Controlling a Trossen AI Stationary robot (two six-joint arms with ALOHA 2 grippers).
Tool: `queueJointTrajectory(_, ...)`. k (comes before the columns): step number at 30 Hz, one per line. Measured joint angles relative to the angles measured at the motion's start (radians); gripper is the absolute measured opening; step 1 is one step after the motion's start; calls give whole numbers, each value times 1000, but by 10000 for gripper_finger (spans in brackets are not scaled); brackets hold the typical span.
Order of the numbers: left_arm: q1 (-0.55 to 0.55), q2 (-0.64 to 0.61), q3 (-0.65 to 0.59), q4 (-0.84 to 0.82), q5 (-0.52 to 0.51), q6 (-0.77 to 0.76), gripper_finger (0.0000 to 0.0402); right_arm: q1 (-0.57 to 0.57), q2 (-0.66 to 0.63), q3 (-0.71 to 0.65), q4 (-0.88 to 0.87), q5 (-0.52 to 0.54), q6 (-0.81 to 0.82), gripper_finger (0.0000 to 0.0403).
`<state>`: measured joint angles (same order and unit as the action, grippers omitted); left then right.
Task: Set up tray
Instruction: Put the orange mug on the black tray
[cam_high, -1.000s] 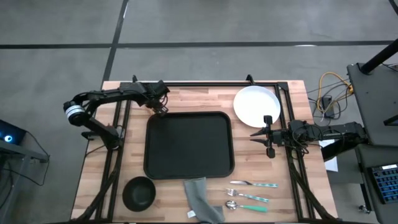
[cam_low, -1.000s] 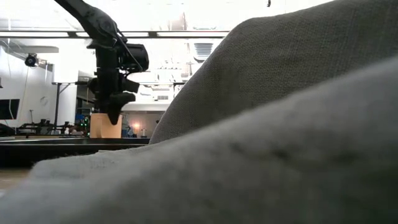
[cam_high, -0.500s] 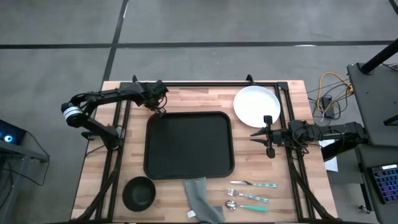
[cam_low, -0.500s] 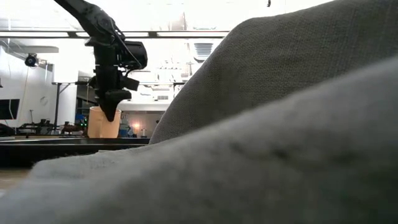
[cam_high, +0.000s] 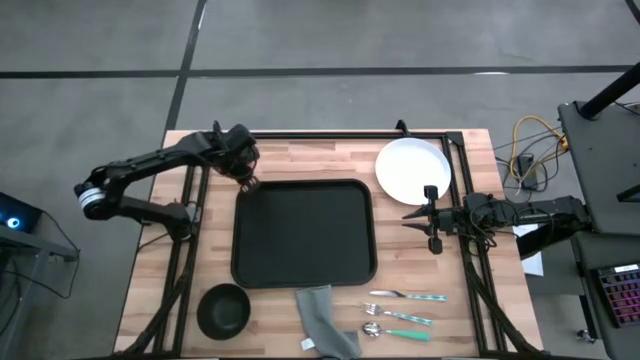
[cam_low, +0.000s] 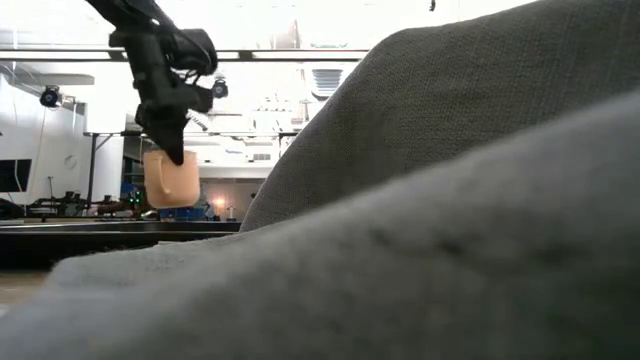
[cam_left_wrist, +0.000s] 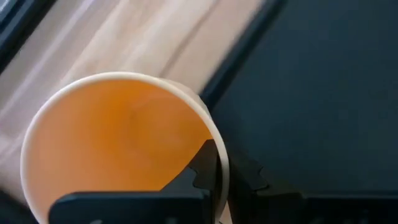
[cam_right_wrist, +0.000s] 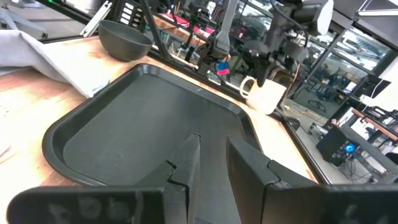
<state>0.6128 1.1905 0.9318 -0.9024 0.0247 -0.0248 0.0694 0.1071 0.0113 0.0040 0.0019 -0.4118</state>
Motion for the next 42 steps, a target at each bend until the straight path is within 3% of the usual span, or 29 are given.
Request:
queueJointTrajectory(6,-98,-18,0,-5,74,110,0,0,0,0,0,0,0,68)
queueJointTrajectory(15,-285,12,0,-50,76,231,0,0,0,0,0,0,0,68)
queueJointTrajectory(26,-291,17,-9,-54,-2,146,0,0,0,0,0,0,0,68)
queueJointTrajectory(36,-290,21,-96,-40,-4,135,0,0,0,0,0,0,0,68)
queueJointTrajectory(42,-290,21,-148,48,-4,135,0,0,0,0,0,0,0,68)
